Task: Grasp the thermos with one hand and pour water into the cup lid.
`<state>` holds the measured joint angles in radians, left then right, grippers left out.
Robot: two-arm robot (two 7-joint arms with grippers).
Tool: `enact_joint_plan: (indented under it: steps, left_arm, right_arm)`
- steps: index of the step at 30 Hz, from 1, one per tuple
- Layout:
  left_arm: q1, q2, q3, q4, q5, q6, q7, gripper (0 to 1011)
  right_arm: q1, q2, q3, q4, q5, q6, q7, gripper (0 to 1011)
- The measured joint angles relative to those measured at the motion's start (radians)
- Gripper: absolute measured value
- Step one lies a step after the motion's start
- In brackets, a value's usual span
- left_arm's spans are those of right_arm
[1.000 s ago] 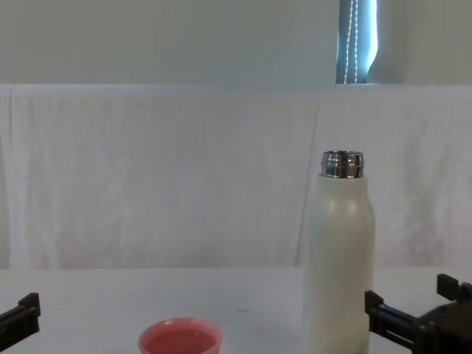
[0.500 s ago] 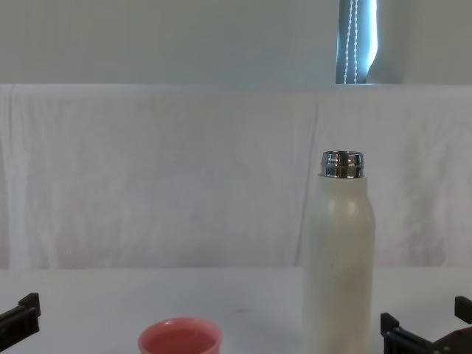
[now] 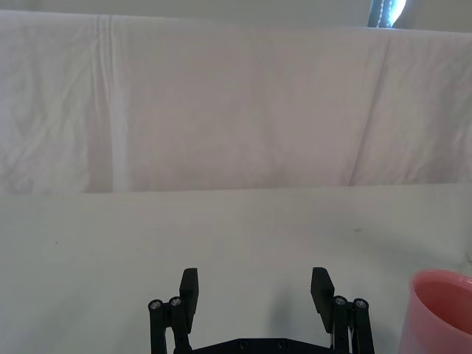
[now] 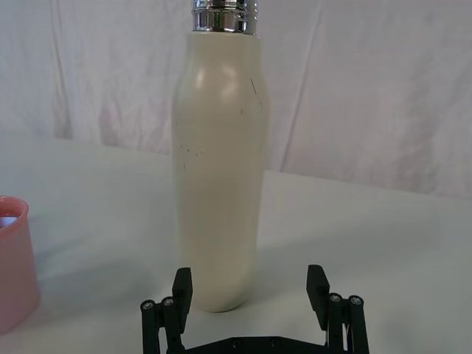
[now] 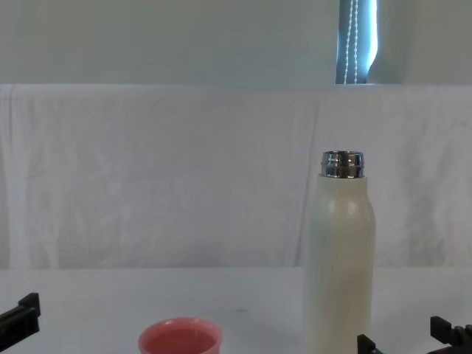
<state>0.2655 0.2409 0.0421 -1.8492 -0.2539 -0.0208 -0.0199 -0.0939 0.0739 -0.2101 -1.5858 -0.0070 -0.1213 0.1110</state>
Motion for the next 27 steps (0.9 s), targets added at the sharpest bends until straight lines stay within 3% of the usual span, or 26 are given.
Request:
enact_joint_plan:
  steps: [27]
  left_arm:
    - [0.0,0.0,0.0,0.0,0.0,0.0,0.0,1001]
  right_arm:
    - [-0.01,0.004,0.006,-0.027,-0.004,0.003,0.003,1001]
